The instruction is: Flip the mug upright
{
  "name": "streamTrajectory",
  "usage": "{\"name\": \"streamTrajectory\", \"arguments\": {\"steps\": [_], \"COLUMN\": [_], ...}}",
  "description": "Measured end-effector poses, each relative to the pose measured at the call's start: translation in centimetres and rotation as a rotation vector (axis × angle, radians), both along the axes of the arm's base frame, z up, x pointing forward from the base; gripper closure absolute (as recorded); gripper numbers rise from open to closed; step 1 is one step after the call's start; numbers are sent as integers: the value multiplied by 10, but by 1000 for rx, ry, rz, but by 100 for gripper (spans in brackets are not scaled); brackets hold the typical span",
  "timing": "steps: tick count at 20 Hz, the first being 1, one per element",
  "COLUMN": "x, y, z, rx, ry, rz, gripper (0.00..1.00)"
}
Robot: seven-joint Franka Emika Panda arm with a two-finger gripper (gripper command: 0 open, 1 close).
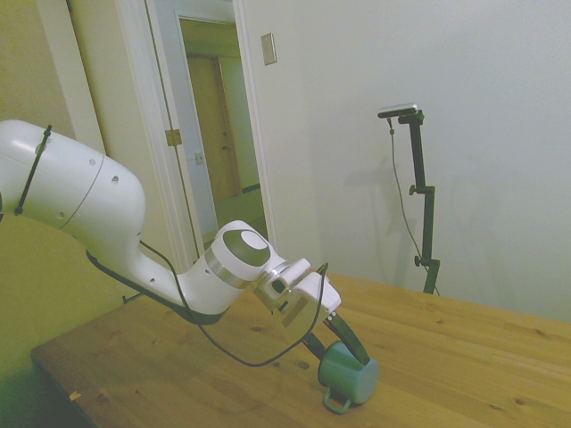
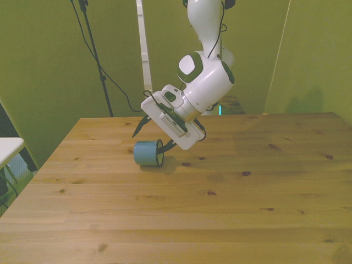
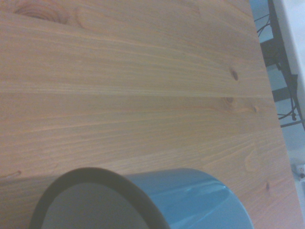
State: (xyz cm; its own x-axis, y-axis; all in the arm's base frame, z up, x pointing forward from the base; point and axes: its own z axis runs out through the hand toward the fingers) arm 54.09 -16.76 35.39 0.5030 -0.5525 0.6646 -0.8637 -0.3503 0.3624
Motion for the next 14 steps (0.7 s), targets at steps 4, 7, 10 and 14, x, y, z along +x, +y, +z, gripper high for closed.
{"name": "streamTrajectory", "arguments": {"steps": [4,7,10,14], "x": [1,2,3,5], "y": [1,3,6,8], "z": [-1,-2,-2,-3], "rx": [0,0,-5,-7], "ry": [1,3,7,10], "rz": [2,7,7,10], "gripper": [100,100,100,100]}}
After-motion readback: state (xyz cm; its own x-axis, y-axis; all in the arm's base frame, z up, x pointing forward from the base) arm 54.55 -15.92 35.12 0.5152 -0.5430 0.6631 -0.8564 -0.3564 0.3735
